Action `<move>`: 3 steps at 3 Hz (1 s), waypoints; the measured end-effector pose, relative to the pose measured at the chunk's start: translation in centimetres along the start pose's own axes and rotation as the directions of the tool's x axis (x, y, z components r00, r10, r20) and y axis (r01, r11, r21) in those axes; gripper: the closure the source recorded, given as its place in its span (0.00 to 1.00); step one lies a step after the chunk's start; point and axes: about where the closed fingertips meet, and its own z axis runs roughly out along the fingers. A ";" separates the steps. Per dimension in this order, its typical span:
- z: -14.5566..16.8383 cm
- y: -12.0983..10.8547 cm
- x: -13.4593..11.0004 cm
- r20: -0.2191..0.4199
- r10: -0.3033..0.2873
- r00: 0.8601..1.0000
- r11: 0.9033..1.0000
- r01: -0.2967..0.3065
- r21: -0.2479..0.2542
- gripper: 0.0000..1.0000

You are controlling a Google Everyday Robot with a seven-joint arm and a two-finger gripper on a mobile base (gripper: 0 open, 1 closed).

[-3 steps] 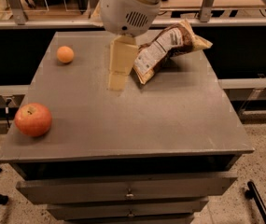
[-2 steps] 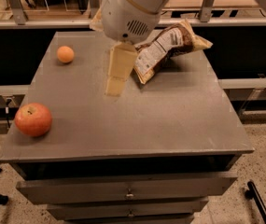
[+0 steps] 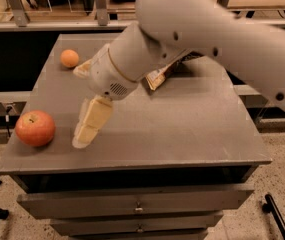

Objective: Pick apple

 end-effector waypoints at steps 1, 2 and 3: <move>3.8 0.4 0.2 0.100 0.053 0.994 0.999 -0.052 -0.015 0.00; 6.3 0.4 0.2 0.167 0.095 0.981 0.995 -0.090 -0.037 0.00; 8.4 0.4 -0.2 0.227 0.127 0.966 0.991 -0.114 -0.069 0.00</move>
Offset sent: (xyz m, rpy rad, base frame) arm -0.0004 0.0648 -0.0684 0.2457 0.1941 -0.0264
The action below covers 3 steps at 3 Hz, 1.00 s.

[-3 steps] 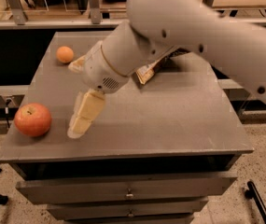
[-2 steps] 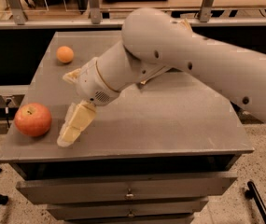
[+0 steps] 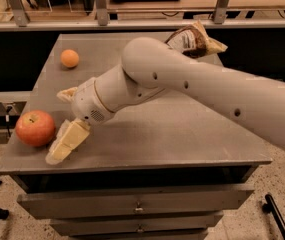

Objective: Pick apple

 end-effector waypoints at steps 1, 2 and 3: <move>1.9 0.0 -0.8 0.093 0.022 0.995 0.999 -0.019 -0.035 0.00; 2.5 0.1 -1.0 0.113 0.027 0.993 0.999 -0.022 -0.049 0.14; 2.6 0.2 -1.1 0.111 0.024 0.993 0.999 -0.019 -0.051 0.37</move>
Offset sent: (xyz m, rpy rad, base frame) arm -0.0026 0.0220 -0.0032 0.0931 0.0513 0.0252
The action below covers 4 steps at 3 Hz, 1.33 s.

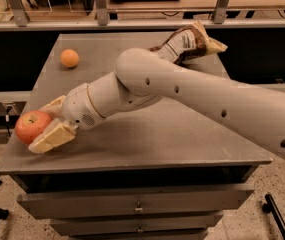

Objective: Pick apple

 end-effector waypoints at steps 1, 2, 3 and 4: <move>0.1 0.1 -0.1 -0.001 -0.002 1.000 1.000 0.002 -0.003 0.60; 0.4 0.3 -0.3 -0.001 -0.004 1.000 1.000 0.004 -0.012 0.83; -0.3 0.3 -2.5 0.006 -0.046 0.999 0.999 0.046 -0.007 1.00; -2.0 0.0 -8.1 -0.006 -0.147 0.989 0.989 0.147 0.016 1.00</move>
Offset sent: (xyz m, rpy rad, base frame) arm -0.0018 0.0034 0.0005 -0.0004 0.0053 0.0137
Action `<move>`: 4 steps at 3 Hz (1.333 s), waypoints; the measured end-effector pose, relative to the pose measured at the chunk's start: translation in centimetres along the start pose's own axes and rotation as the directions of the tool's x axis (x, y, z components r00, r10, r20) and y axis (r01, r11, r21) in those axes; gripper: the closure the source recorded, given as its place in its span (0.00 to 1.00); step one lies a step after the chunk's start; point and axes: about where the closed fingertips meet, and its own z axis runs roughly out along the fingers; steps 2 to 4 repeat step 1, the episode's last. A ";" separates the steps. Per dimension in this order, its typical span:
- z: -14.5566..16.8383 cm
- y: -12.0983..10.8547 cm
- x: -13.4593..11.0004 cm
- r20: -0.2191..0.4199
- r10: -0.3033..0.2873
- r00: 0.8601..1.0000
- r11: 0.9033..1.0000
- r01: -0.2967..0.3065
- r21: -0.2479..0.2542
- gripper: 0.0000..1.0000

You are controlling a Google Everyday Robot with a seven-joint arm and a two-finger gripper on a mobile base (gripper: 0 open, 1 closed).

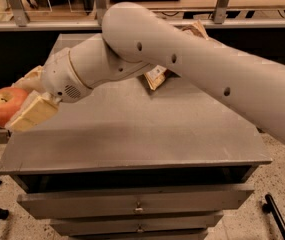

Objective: Pick apple

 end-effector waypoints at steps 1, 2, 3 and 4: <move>0.0 0.0 0.0 0.000 0.000 1.000 1.000 0.000 0.000 1.00; 0.0 0.0 0.0 0.000 0.000 1.000 1.000 0.000 0.000 1.00; 0.0 0.0 0.0 0.000 0.000 1.000 1.000 0.000 0.000 1.00; 0.0 0.0 0.0 0.000 0.000 1.000 1.000 0.000 0.000 1.00</move>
Offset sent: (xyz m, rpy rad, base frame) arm 0.0000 0.0000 0.0000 0.0000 0.0000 0.0000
